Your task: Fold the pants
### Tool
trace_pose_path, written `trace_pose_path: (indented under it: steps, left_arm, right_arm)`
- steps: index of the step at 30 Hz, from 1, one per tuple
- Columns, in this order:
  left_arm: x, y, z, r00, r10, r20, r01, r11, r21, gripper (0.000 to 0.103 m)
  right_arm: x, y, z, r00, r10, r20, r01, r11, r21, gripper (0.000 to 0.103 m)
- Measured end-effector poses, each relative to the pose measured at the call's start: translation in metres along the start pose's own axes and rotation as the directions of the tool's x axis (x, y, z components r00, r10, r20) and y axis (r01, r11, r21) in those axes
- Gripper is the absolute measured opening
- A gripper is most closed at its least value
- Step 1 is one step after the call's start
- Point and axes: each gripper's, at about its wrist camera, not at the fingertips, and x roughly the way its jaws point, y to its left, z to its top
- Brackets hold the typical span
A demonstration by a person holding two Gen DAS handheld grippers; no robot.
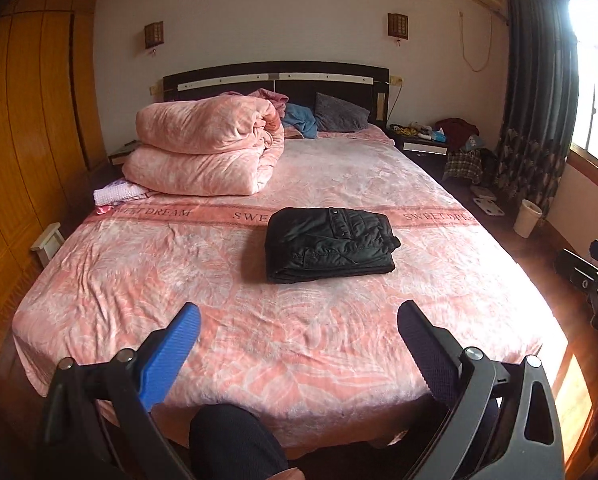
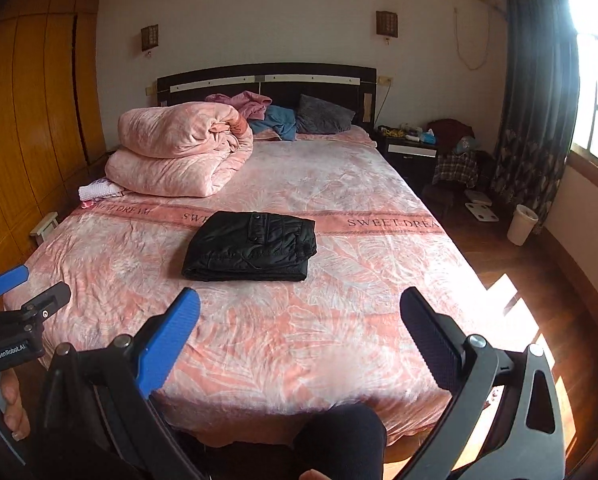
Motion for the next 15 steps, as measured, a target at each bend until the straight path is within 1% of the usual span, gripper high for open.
trace_pose_path:
  steps: [3,5,7,9,15]
  left_arm:
    - [-0.023,-0.004,-0.006,1.000,0.008,0.018,-0.008,1.000,-0.010,0.099]
    - [-0.033,-0.003,-0.011,1.000,0.005,0.012,-0.004,1.000,-0.031,0.099]
    - [-0.041,-0.003,-0.015,0.999,0.029,0.016,-0.029,0.999,-0.030,0.099]
    - [-0.047,-0.005,-0.019,0.999,0.047,0.027,-0.047,0.999,-0.018,0.099]
    - [-0.054,-0.007,-0.024,0.998,0.054,0.030,-0.054,0.999,0.001,0.099]
  right_arm:
    - [-0.024,0.002,-0.008,1.000,0.010,0.013,-0.010,1.000,0.002,0.100]
    - [-0.034,0.001,-0.012,1.000,0.024,0.013,-0.024,1.000,0.018,0.100]
    - [-0.041,0.003,-0.015,0.999,0.029,0.015,-0.030,0.999,0.023,0.100]
    - [-0.046,0.004,-0.018,0.999,0.030,0.018,-0.030,0.999,0.024,0.100]
    - [-0.056,0.007,-0.018,0.999,0.042,0.021,-0.043,0.998,0.037,0.100]
